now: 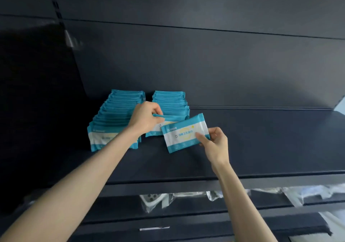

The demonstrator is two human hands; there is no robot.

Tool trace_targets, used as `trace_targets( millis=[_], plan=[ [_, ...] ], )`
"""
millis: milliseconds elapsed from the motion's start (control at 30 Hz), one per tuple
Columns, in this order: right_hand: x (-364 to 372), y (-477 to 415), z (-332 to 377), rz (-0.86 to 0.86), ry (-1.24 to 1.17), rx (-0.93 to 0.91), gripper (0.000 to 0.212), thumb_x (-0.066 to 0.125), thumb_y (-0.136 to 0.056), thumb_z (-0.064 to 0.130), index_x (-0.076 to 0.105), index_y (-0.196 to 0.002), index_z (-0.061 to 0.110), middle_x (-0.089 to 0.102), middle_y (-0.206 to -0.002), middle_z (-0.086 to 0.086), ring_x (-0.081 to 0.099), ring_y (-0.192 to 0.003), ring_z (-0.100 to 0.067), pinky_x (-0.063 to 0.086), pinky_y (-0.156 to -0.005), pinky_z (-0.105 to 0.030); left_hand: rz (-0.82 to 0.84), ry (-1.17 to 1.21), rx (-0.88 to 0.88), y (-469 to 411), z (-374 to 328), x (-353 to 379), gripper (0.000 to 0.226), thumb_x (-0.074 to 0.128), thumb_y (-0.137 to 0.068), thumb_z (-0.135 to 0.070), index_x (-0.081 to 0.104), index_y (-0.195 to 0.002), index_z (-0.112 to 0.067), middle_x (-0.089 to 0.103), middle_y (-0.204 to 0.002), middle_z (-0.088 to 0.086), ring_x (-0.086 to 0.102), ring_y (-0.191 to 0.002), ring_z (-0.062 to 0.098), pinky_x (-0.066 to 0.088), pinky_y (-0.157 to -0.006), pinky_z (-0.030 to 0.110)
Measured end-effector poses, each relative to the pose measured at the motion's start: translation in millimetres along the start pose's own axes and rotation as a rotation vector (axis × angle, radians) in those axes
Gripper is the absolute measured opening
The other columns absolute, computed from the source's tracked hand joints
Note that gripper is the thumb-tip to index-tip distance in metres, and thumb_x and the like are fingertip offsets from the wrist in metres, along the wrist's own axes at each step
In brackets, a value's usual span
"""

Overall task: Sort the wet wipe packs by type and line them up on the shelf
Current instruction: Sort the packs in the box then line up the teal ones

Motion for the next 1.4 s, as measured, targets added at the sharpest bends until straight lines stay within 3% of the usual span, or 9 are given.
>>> trace_targets(
  millis=[200, 300, 467, 667, 833, 967, 1100, 1400],
  plan=[
    [23, -31, -9, 0.065, 0.102, -0.05, 0.028, 0.071, -0.079, 0.003, 0.058, -0.09, 0.025, 0.07, -0.094, 0.001, 0.068, -0.089, -0.019, 0.054, -0.085, -0.047, 0.124, -0.189, 0.032, -34, 1, 11, 0.006, 0.07, -0.084, -0.015, 0.069, -0.087, -0.01, 0.066, -0.089, 0.002, 0.06, -0.088, 0.016, 0.041, -0.073, 0.025],
    [34, -42, -14, 0.098, 0.176, -0.052, 0.023, 0.074, -0.078, 0.007, 0.058, -0.086, 0.021, 0.07, -0.091, 0.001, 0.068, -0.087, -0.019, 0.056, -0.08, -0.045, 0.215, -0.215, 0.025, -41, 4, 15, 0.016, 0.064, -0.089, -0.024, 0.07, -0.086, -0.01, 0.067, -0.086, -0.001, 0.062, -0.09, 0.016, 0.046, -0.076, 0.03],
    [48, -52, -7, 0.118, 0.404, -0.087, 0.025, 0.08, -0.075, 0.022, 0.057, -0.078, 0.013, 0.066, -0.08, -0.001, 0.062, -0.075, -0.016, 0.047, -0.062, -0.022, 0.293, -0.253, 0.044, -40, 8, 16, 0.035, 0.074, -0.076, -0.043, 0.067, -0.098, -0.017, 0.062, -0.104, -0.004, 0.054, -0.102, 0.01, 0.047, -0.09, 0.034],
    [52, -55, -5, 0.081, 0.54, -0.155, 0.033, 0.08, -0.074, 0.029, 0.052, -0.072, 0.011, 0.05, -0.082, 0.006, 0.05, -0.068, -0.01, 0.039, -0.063, -0.025, 0.23, -0.403, 0.155, -34, 6, 20, 0.048, 0.08, -0.071, -0.039, 0.062, -0.11, -0.017, 0.062, -0.115, 0.0, 0.055, -0.109, 0.017, 0.046, -0.09, 0.032],
    [59, -53, -1, 0.08, 0.575, -0.199, 0.04, 0.079, -0.075, 0.028, 0.044, -0.087, 0.013, 0.055, -0.082, 0.002, 0.055, -0.075, -0.02, 0.048, -0.068, -0.036, 0.13, -0.539, 0.305, -32, -3, 22, 0.045, 0.072, -0.077, -0.045, 0.059, -0.109, -0.016, 0.062, -0.108, -0.005, 0.055, -0.1, 0.017, 0.037, -0.085, 0.028],
    [66, -53, 5, 0.08, 0.637, -0.247, 0.044, 0.075, -0.079, 0.026, 0.036, -0.1, 0.02, 0.055, -0.087, 0.006, 0.054, -0.083, -0.018, 0.042, -0.069, -0.033, 0.102, -0.615, 0.369, -34, -7, 25, 0.044, 0.068, -0.081, -0.045, 0.059, -0.111, -0.013, 0.062, -0.104, -0.002, 0.056, -0.098, 0.018, 0.036, -0.089, 0.028],
    [70, -57, 5, 0.064, 0.718, -0.253, 0.044, 0.072, -0.081, 0.028, 0.039, -0.109, 0.017, 0.059, -0.092, 0.006, 0.052, -0.089, -0.018, 0.035, -0.067, -0.031, 0.09, -0.7, 0.379, -40, -8, 31, 0.043, 0.066, -0.082, -0.047, 0.059, -0.107, -0.012, 0.064, -0.103, 0.001, 0.058, -0.097, 0.02, 0.038, -0.092, 0.031],
    [68, -47, 13, 0.067, 0.814, -0.224, 0.054, 0.073, -0.08, 0.035, 0.039, -0.116, 0.015, 0.061, -0.106, 0.0, 0.053, -0.098, -0.023, 0.044, -0.078, -0.037, 0.077, -0.781, 0.356, -32, -9, 26, 0.052, 0.063, -0.083, -0.046, 0.049, -0.122, -0.015, 0.052, -0.119, 0.003, 0.048, -0.112, 0.022, 0.034, -0.099, 0.037]
  ],
)
Point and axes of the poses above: each hand's wrist, its own y-axis away from the middle knuckle, its own x-axis out of the palm, z = x × y, the point moved 9 cm from there along -y, towards the middle knuckle
